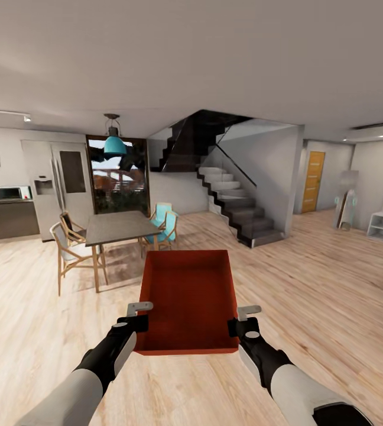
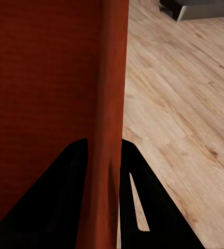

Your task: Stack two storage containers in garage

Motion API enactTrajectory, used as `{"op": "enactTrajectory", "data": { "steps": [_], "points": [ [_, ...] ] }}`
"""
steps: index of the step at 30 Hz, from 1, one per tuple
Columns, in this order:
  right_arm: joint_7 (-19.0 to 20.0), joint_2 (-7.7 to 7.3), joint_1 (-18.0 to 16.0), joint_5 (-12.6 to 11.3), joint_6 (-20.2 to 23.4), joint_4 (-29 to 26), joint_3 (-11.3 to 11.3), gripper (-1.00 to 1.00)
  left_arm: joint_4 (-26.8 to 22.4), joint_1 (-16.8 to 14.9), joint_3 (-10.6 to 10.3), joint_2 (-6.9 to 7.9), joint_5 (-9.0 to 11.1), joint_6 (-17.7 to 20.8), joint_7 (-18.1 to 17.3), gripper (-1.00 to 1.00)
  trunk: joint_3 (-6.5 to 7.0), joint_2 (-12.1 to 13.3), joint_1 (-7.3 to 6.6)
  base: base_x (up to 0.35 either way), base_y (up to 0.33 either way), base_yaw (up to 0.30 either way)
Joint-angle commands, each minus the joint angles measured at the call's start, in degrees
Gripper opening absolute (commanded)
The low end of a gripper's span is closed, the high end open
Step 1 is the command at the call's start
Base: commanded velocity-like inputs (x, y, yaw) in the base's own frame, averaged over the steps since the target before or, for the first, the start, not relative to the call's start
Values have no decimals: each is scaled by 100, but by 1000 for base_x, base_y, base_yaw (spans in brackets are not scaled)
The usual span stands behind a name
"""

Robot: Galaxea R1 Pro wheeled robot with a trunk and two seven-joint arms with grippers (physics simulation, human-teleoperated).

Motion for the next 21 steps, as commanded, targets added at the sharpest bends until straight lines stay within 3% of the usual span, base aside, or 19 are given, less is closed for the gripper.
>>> {"op": "enactTrajectory", "data": {
  "steps": [1,10,21],
  "points": [
    [-44,-27,0,-3,1,19,-14,-100,-29,-6,109,13,-87,-96,87,-100,-4,-4,5,323,71,0],
    [-47,-27,0,-5,9,19,-14,-100,-29,-6,109,17,-87,-95,87,-100,-4,-4,5,323,71,-12],
    [-52,-27,0,-4,10,19,-14,-100,-29,-6,109,17,-87,-95,87,-100,-4,-4,5,323,79,-213]
  ]
}}
